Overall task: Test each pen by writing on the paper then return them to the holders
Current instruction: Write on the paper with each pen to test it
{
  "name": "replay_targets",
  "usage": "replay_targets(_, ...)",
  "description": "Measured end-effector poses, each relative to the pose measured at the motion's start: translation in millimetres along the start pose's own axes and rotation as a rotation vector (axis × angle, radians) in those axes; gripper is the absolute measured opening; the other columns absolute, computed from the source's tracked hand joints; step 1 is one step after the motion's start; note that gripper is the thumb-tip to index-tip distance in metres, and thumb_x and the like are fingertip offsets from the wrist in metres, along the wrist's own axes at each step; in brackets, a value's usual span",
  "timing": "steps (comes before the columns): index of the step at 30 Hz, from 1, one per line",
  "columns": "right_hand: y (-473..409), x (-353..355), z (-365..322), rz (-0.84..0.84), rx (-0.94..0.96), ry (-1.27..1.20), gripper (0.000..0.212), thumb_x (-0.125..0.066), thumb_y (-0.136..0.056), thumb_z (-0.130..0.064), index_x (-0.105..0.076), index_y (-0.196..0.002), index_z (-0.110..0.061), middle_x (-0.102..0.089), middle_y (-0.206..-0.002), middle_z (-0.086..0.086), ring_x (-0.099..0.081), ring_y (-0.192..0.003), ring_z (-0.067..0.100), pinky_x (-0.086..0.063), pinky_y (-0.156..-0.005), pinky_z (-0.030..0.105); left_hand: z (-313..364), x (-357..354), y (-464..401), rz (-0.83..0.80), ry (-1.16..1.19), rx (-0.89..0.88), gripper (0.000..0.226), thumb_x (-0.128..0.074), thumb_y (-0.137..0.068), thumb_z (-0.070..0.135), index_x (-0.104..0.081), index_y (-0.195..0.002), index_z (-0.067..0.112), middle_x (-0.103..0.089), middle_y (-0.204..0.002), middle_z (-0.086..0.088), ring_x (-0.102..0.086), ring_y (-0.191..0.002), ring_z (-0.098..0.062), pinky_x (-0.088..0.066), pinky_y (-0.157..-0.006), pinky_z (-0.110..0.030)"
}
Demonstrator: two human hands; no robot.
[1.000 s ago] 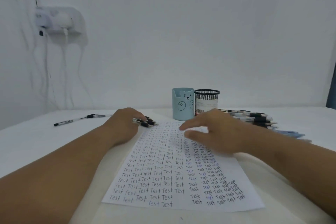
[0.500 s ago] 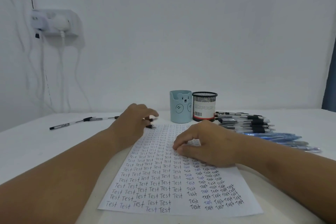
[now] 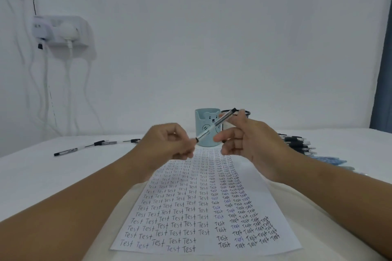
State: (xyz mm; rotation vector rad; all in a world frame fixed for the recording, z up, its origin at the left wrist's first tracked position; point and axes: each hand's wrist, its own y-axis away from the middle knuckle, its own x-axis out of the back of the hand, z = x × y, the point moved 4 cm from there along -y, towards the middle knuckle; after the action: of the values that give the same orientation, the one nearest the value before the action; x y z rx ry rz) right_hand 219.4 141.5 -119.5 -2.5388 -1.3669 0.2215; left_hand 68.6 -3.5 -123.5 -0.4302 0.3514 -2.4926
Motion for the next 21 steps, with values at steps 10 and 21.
replay_targets(10, 6, -2, -4, -0.099, -0.106, -0.237, 0.037, -0.044, -0.103, -0.033, -0.068, -0.113, -0.008, -0.07, -0.078, 0.01, -0.058, -0.06, 0.021, -0.052, -0.068, 0.033, -4, -14, 8, -0.017, -0.258, -0.091, 0.013, -0.077, -0.087, 0.007, -0.08, -0.088, 0.019, -0.076, -0.081, -0.002, -0.066, -0.076, -0.01, -0.05, -0.078, -0.03)
replay_targets(21, 9, -4, -2, -0.055, 0.08, 0.062, 0.033, -0.08, -0.076, -0.036, -0.062, -0.084, -0.01, -0.055, -0.064, 0.002, -0.048, -0.053, 0.018, -0.048, -0.061, 0.032, 12, -36, 11, -0.039, -0.17, -0.184, 0.016, -0.081, -0.076, 0.03, -0.08, -0.091, 0.024, -0.078, -0.089, 0.0, -0.071, -0.088, -0.015, -0.055, -0.091, -0.037)
